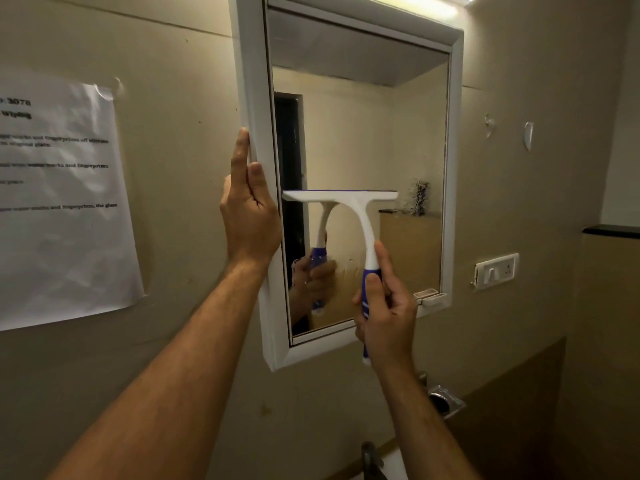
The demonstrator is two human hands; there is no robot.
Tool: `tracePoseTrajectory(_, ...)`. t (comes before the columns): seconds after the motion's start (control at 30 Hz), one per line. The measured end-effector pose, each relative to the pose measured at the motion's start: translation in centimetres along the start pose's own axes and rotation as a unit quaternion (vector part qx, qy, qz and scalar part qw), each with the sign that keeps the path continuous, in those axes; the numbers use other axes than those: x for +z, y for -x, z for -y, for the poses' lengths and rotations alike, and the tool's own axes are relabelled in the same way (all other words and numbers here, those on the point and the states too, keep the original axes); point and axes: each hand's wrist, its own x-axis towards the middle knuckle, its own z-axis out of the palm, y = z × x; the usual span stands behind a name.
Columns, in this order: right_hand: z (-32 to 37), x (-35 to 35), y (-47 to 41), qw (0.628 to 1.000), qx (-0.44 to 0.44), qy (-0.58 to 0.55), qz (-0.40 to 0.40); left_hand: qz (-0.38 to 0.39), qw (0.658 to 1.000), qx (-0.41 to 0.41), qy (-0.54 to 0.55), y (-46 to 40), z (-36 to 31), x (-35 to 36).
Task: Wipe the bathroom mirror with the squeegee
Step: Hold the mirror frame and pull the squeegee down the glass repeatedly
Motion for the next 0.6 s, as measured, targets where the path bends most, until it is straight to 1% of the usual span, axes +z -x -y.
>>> tracePoseTrajectory(0.13, -2.6, -1.0, 3.4, 1.0, 0.01, -0.008, -0.002, -0.001, 1.0, -0.003, 0.005, -0.1, 0.3, 0.0)
tracePoseTrajectory(0.23, -5.0, -2.2, 6.7, 0.999, 0.04, 0.001, -0.006, 0.0, 1.0, -0.001, 0.016, 0.0, 0.3, 0.1)
tracePoseTrajectory(0.3, -5.4, -2.6, 7.6, 0.998, 0.055, 0.005, -0.012, 0.001, 1.0, 0.001, 0.015, 0.0, 0.2, 0.2)
tracePoseTrajectory(0.37, -4.6, -2.6, 6.9, 0.998, 0.059, 0.006, -0.015, 0.003, 1.0, -0.003, 0.014, 0.0, 0.2, 0.2)
tracePoseTrajectory(0.6, 0.2, 0.6, 0.3, 1.0, 0.009, -0.015, -0.019, 0.002, 1.0, -0.01, 0.009, 0.1, -0.3, 0.0)
